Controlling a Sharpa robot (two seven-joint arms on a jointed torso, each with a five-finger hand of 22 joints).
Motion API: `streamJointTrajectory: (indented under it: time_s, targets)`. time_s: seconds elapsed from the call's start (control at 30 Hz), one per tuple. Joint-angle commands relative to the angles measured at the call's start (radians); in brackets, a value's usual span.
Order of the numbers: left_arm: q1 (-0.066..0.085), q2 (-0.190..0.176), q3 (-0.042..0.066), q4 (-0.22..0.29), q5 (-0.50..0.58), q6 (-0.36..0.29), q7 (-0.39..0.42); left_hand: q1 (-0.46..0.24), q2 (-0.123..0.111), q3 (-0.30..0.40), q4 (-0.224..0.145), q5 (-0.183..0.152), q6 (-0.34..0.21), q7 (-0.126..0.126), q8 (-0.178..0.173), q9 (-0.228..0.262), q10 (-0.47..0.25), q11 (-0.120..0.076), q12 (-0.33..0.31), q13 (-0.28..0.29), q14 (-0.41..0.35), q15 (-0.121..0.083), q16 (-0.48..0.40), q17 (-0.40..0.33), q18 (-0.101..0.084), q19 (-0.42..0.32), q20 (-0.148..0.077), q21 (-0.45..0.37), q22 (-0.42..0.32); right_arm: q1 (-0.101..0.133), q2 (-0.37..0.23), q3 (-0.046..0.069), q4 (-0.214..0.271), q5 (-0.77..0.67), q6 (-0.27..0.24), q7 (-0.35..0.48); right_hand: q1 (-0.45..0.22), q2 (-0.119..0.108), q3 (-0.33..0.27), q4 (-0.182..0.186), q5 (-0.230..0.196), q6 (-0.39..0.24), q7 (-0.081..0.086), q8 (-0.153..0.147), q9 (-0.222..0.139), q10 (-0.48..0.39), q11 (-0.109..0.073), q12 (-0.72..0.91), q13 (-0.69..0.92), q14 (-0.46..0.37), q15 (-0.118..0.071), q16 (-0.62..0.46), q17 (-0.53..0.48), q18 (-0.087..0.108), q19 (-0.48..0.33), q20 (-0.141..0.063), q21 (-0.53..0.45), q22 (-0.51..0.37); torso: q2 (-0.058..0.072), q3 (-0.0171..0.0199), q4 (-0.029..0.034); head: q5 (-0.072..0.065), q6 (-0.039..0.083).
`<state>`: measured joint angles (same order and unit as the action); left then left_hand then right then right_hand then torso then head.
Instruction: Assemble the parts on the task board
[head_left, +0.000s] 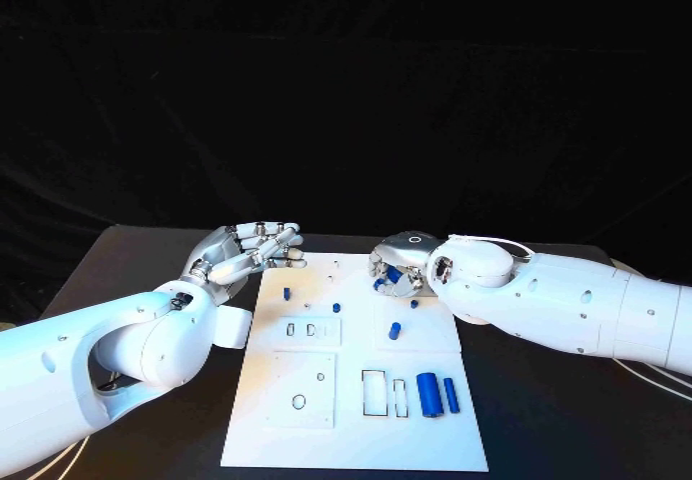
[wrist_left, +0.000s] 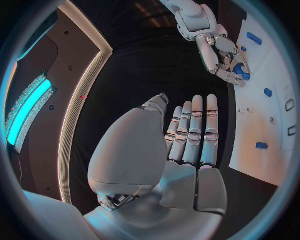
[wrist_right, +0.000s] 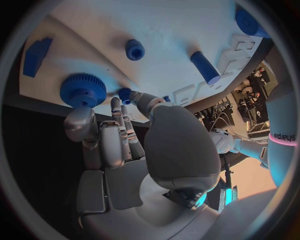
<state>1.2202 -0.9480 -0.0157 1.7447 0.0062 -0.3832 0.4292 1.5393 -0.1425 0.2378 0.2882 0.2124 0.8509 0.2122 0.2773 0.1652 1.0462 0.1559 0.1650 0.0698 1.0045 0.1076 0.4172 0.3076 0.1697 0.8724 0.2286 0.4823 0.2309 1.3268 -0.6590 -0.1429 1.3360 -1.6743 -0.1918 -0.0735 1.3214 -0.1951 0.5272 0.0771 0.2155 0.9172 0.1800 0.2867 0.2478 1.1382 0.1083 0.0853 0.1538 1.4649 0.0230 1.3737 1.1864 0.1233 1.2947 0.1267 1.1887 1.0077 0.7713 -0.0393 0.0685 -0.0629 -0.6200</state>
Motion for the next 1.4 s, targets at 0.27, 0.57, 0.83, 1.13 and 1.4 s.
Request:
streamJointTrajectory:
  time_s: [0.27, 0.57, 0.83, 1.13, 1.4]
  targets:
    - [0.003, -0.003, 0.001, 0.001, 0.003, 0.022, -0.005, -0.011, 0.003, 0.01, -0.002, -0.002, 0.0, 0.007, -0.003, -0.001, 0.001, 0.005, -0.005, -0.001, 0.007, 0.001, 0.006, 0.004, 0.015, 0.013, -0.002, 0.009, 0.003, -0.003, 0.001, 0.0, 0.003, -0.016, -0.011, 0.003, 0.035, 0.038, 0.059, -0.021, -0.03, 0.071, -0.031, 0.049, 0.038, 0.083, -0.029, 0.026, 0.014, 0.046, -0.022, 0.037, 0.043, -0.028, 0.033, -0.018, 0.069, 0.09, 0.008, -0.0021, 0.0033, -0.001, 0.005]
    - [0.004, -0.005, 0.001, 0.0, 0.003, 0.024, -0.011, -0.012, 0.001, 0.021, -0.003, -0.003, -0.001, 0.008, -0.003, -0.002, 0.002, 0.005, -0.011, 0.0, 0.006, 0.001, 0.012, 0.013, 0.015, 0.029, -0.012, 0.031, 0.013, -0.004, -0.002, 0.0, 0.014, -0.019, -0.085, 0.004, 0.051, 0.053, 0.08, -0.048, -0.042, 0.08, -0.036, 0.069, 0.064, 0.104, -0.037, 0.028, 0.022, 0.047, -0.029, 0.045, 0.052, -0.031, 0.035, -0.027, 0.088, 0.116, 0.011, -0.0033, 0.0063, -0.003, 0.009]
    - [0.004, -0.005, 0.001, -0.002, 0.003, 0.024, -0.013, -0.012, 0.001, 0.022, -0.003, -0.003, -0.001, 0.008, -0.003, -0.002, 0.002, 0.006, -0.012, 0.0, 0.006, 0.001, 0.013, 0.014, 0.014, 0.03, -0.013, 0.033, 0.014, -0.004, 0.0, 0.002, 0.031, -0.016, -0.156, -0.01, 0.037, 0.044, 0.079, -0.05, -0.041, 0.071, -0.034, 0.069, 0.074, 0.097, -0.034, 0.019, 0.023, 0.046, -0.027, 0.047, 0.051, -0.031, 0.03, -0.026, 0.09, 0.119, 0.013, -0.0047, 0.0097, -0.003, 0.015]
    - [0.004, -0.002, 0.001, -0.003, 0.004, 0.025, -0.014, -0.014, 0.001, 0.023, -0.002, -0.003, -0.002, 0.009, -0.004, -0.002, 0.002, 0.006, -0.013, 0.0, 0.004, 0.001, 0.013, 0.015, 0.014, 0.03, -0.013, 0.035, 0.015, 0.001, 0.057, 0.006, -0.022, 0.045, -0.259, 0.002, 0.026, 0.044, 0.086, -0.048, -0.034, 0.06, -0.031, 0.066, 0.081, 0.089, -0.031, 0.01, 0.022, 0.048, -0.024, 0.054, 0.061, -0.034, 0.034, -0.024, 0.101, 0.137, 0.015, -0.0061, 0.0134, -0.001, 0.019]
    - [0.004, 0.002, 0.001, -0.002, 0.004, 0.027, -0.015, -0.015, 0.001, 0.023, -0.001, -0.003, -0.002, 0.01, -0.004, -0.002, 0.002, 0.006, -0.014, 0.0, 0.004, 0.001, 0.013, 0.015, 0.014, 0.03, -0.014, 0.036, 0.016, 0.003, 0.116, 0.007, -0.085, 0.076, -0.258, 0.025, 0.022, 0.044, 0.087, -0.047, -0.034, 0.058, -0.03, 0.066, 0.084, 0.087, -0.03, 0.007, 0.022, 0.048, -0.023, 0.054, 0.06, -0.034, 0.032, -0.023, 0.101, 0.137, 0.019, -0.0061, 0.0145, 0.001, 0.02]
